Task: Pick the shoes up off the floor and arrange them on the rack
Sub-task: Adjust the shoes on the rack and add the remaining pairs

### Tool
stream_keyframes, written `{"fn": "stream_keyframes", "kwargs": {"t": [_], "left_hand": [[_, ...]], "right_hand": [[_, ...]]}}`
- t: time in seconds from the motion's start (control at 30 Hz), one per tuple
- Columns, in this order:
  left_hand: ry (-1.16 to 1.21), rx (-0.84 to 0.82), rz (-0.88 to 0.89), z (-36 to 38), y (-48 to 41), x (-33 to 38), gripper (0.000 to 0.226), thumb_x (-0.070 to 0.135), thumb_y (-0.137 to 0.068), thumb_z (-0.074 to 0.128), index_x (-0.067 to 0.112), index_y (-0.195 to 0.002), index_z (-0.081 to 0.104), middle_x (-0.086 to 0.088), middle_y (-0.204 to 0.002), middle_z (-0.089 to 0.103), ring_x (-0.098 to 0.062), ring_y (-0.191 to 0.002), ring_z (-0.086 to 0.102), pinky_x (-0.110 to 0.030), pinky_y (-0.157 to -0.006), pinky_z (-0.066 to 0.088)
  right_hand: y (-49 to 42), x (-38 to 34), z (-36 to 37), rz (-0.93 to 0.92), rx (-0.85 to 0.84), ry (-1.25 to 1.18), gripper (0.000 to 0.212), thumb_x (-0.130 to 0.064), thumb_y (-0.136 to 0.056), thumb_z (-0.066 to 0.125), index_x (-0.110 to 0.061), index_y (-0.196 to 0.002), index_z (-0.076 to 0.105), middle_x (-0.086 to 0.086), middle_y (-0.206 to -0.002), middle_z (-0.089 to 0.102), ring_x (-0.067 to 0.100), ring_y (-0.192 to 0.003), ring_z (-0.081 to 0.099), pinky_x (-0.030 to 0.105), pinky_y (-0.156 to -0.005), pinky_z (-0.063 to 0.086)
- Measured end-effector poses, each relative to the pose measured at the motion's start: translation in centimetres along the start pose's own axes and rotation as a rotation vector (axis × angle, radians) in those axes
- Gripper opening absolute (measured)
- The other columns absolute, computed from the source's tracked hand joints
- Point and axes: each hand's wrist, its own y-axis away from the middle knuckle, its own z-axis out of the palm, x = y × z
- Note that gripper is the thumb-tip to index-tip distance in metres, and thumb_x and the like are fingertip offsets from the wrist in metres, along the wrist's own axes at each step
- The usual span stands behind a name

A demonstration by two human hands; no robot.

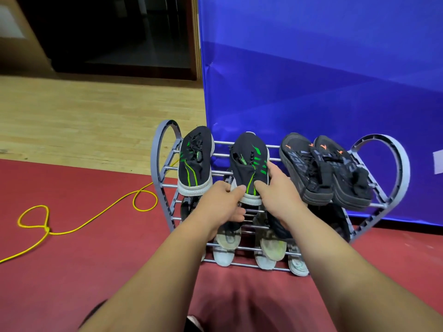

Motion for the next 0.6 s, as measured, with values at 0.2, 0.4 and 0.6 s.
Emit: {"fn": "stream_keyframes", "kwargs": {"t": [0.2, 0.4, 0.6], "left_hand": [[-0.635, 0.274, 0.251, -3.6, 1.8, 1.3, 0.02, 0.046, -0.09, 0.064, 0.027, -0.091, 0.067, 0.007, -0.075, 0.07, -0.015, -0.073, 0.067, -0.034, -0.068, 0.055], [-0.477, 0.553, 0.267, -7.8, 0.7, 0.5, 0.062, 0.05, -0.078, 0.078, 0.02, -0.126, 0.053, 0.003, -0.109, 0.06, -0.017, -0.099, 0.061, -0.035, -0.079, 0.05], [-0.508, 0.428, 0.135, -8.3, -0.7, -0.5, 0.098, 0.069, -0.052, 0.082, 0.026, -0.134, 0.049, 0.001, -0.131, 0.061, -0.026, -0.121, 0.059, -0.049, -0.101, 0.051]], "right_hand": [[0.4, -0.8, -0.4, 0.013, -0.043, 0.019, 0.023, -0.038, -0.096, 0.056, -0.035, -0.118, 0.052, -0.011, -0.107, 0.068, 0.013, -0.095, 0.064, 0.033, -0.077, 0.045], [1.6, -1.5, -1.5, 0.077, -0.116, 0.081, 0.049, -0.068, -0.074, 0.075, -0.038, -0.108, 0.055, -0.021, -0.108, 0.064, 0.008, -0.103, 0.062, 0.034, -0.084, 0.044], [3.0, -2.8, -1.8, -0.053, -0.167, 0.174, 0.038, -0.04, -0.079, 0.084, -0.047, -0.08, 0.047, -0.03, -0.082, 0.056, -0.001, -0.085, 0.055, 0.03, -0.088, 0.04]]}}
